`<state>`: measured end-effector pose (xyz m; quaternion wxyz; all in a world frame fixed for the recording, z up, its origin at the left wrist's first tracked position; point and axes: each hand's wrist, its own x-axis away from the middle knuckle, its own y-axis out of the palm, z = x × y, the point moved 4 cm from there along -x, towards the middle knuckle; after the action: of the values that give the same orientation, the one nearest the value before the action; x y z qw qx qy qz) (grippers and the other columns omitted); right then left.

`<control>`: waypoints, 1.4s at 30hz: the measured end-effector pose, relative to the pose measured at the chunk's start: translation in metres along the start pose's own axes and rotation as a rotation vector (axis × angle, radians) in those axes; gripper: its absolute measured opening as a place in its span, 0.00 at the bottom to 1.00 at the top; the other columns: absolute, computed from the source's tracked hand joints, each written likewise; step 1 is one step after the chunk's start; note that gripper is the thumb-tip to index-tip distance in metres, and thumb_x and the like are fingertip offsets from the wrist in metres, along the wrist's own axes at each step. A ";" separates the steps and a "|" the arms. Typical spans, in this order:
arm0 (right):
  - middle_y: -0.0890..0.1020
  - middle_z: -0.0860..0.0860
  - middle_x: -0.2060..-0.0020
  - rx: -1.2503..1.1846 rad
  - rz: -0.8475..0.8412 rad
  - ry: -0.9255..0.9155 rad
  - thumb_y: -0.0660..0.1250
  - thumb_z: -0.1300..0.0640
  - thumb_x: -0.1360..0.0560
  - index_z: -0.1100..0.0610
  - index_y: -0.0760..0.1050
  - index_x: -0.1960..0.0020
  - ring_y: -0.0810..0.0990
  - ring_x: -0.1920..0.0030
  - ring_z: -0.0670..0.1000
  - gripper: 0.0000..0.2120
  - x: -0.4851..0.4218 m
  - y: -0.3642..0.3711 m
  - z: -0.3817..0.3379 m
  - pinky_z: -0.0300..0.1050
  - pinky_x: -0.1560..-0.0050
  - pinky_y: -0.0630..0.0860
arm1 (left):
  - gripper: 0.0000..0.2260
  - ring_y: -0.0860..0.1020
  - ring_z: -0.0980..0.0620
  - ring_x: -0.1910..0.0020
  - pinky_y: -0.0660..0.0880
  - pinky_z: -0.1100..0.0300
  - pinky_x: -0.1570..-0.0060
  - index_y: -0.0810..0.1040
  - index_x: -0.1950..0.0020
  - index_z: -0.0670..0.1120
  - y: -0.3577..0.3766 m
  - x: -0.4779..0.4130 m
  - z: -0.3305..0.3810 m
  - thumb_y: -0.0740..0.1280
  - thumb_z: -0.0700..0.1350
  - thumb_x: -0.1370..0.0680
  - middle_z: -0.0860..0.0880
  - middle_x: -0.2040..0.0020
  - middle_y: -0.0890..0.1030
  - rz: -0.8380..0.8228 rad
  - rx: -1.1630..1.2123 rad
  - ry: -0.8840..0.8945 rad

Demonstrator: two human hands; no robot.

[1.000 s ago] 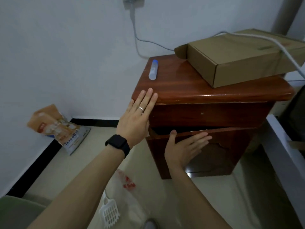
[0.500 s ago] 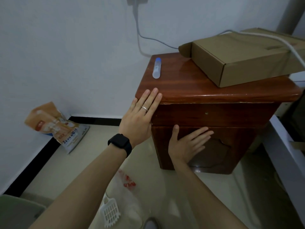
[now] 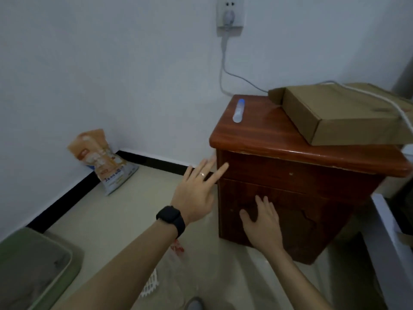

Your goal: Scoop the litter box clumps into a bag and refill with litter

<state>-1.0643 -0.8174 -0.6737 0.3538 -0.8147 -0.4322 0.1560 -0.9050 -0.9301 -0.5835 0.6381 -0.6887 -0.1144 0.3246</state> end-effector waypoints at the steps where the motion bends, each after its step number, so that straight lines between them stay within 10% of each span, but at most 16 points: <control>1: 0.50 0.47 0.20 0.018 -0.065 -0.063 0.58 0.37 0.21 0.48 0.52 0.20 0.45 0.21 0.49 0.34 0.008 0.000 -0.006 0.50 0.24 0.51 | 0.35 0.53 0.47 0.21 0.56 0.43 0.25 0.50 0.20 0.57 0.008 0.023 -0.013 0.61 0.45 0.24 0.49 0.20 0.52 -0.072 0.001 -0.058; 12: 0.66 0.45 0.25 0.212 -0.468 -0.452 0.60 0.44 0.20 0.44 0.72 0.30 0.54 0.23 0.47 0.19 0.096 0.123 -0.054 0.40 0.26 0.51 | 0.22 0.65 0.49 0.28 0.64 0.55 0.30 0.65 0.25 0.55 0.046 0.295 -0.140 0.60 0.49 0.19 0.49 0.25 0.66 -0.625 0.259 -0.813; 21: 0.63 0.49 0.24 0.392 -0.697 -0.340 0.60 0.41 0.21 0.50 0.62 0.24 0.59 0.24 0.51 0.29 0.088 0.263 -0.035 0.43 0.26 0.57 | 0.24 0.68 0.46 0.29 0.66 0.56 0.33 0.61 0.23 0.53 0.139 0.354 -0.198 0.61 0.52 0.19 0.45 0.25 0.66 -0.662 0.446 -1.043; 32: 0.51 0.55 0.21 0.290 -0.594 0.032 0.63 0.28 0.30 0.43 0.33 0.23 0.57 0.23 0.63 0.51 0.014 0.421 0.025 0.63 0.28 0.62 | 0.32 0.70 0.43 0.31 0.70 0.52 0.37 0.51 0.20 0.47 0.312 0.353 -0.220 0.61 0.55 0.19 0.42 0.26 0.65 -0.594 0.701 -1.267; 36: 0.66 0.59 0.27 0.286 -0.492 0.106 0.61 0.36 0.23 0.50 0.51 0.22 0.70 0.32 0.64 0.38 -0.001 0.446 0.042 0.59 0.36 0.70 | 0.17 0.79 0.46 0.51 0.78 0.52 0.53 0.69 0.38 0.45 0.348 0.348 -0.223 0.60 0.56 0.19 0.45 0.44 0.79 -0.524 0.700 -1.355; 42: 0.82 0.62 0.50 0.439 -0.460 0.087 0.57 0.37 0.21 0.60 0.77 0.50 0.80 0.48 0.64 0.26 0.004 0.423 0.049 0.51 0.51 0.74 | 0.07 0.73 0.51 0.63 0.70 0.59 0.65 0.74 0.46 0.45 0.329 0.361 -0.211 0.59 0.45 0.18 0.45 0.50 0.81 -0.421 0.680 -1.504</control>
<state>-0.8385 -0.9517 -1.0093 0.5651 -0.6059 -0.5455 0.1267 -0.5891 -0.9460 -1.0105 0.6115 -0.0249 -0.5300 0.5869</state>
